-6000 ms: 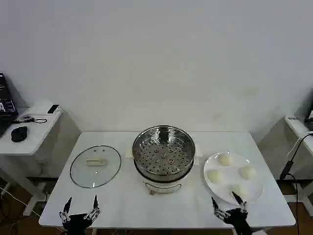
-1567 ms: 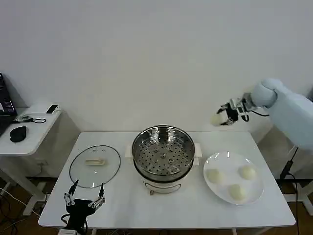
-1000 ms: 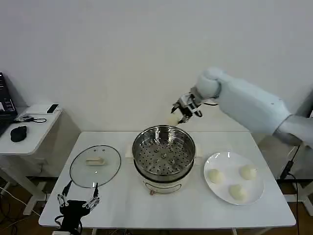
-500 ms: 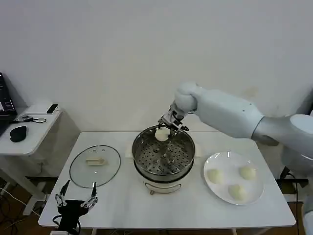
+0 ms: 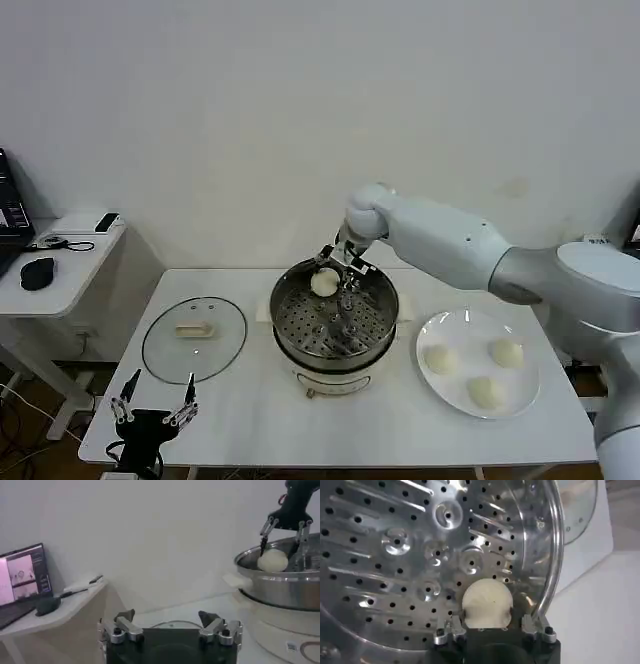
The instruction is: Take steamed baozi put them in steamer then cover it.
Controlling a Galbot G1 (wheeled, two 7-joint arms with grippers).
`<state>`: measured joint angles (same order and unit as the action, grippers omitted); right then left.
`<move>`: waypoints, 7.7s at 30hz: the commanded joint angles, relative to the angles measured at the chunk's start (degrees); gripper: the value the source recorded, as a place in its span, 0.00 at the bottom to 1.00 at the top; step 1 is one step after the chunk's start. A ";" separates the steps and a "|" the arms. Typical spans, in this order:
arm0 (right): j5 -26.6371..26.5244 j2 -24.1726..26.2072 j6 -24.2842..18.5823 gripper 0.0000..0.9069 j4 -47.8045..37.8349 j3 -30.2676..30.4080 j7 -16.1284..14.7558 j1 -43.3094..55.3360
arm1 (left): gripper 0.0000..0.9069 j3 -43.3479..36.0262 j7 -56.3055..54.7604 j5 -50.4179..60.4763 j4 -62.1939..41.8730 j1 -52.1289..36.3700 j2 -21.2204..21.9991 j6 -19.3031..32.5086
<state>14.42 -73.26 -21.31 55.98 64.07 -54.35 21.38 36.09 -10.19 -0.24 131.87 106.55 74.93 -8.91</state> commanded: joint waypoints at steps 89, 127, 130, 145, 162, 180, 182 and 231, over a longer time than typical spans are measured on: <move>-10.12 36.03 33.42 0.88 22.38 -8.25 5.12 -23.91 | 1.00 -0.09 -0.10 -2.43 -2.72 -4.56 -2.55 -2.49; -31.48 35.70 41.12 0.67 38.83 15.49 5.32 24.70 | 1.00 -0.88 -0.15 -2.28 -0.76 -4.54 -3.55 -2.27; -34.79 30.66 42.83 0.67 38.64 16.01 6.25 26.11 | 1.00 -0.65 -0.15 -2.33 -0.66 -4.69 -3.77 -2.27; -52.87 9.56 57.45 0.67 31.43 14.10 17.18 14.02 | 1.00 1.33 -0.19 -2.30 -0.02 -5.12 -2.70 -1.99; -52.07 -0.66 60.54 0.67 18.97 10.63 18.73 2.29 | 1.00 2.98 -0.11 -2.62 1.48 -4.35 -2.66 -1.91; -50.50 -0.71 60.53 1.00 17.32 9.27 18.62 2.72 | 1.00 2.92 -0.12 -2.52 1.21 -4.08 -2.65 -1.69; -50.51 -0.26 60.42 1.00 17.97 9.09 18.24 3.31 | 1.00 2.79 -0.14 -2.47 1.18 -4.09 -2.60 -1.70; -8.39 59.80 34.20 1.00 42.39 -16.20 -1.80 -26.81 | 1.00 -2.01 -0.25 -0.13 -2.33 -6.05 -2.39 -1.79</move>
<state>-1.72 -19.31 15.86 97.91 57.30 -55.41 10.35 34.12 -10.42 -0.45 129.76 100.52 72.51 -10.73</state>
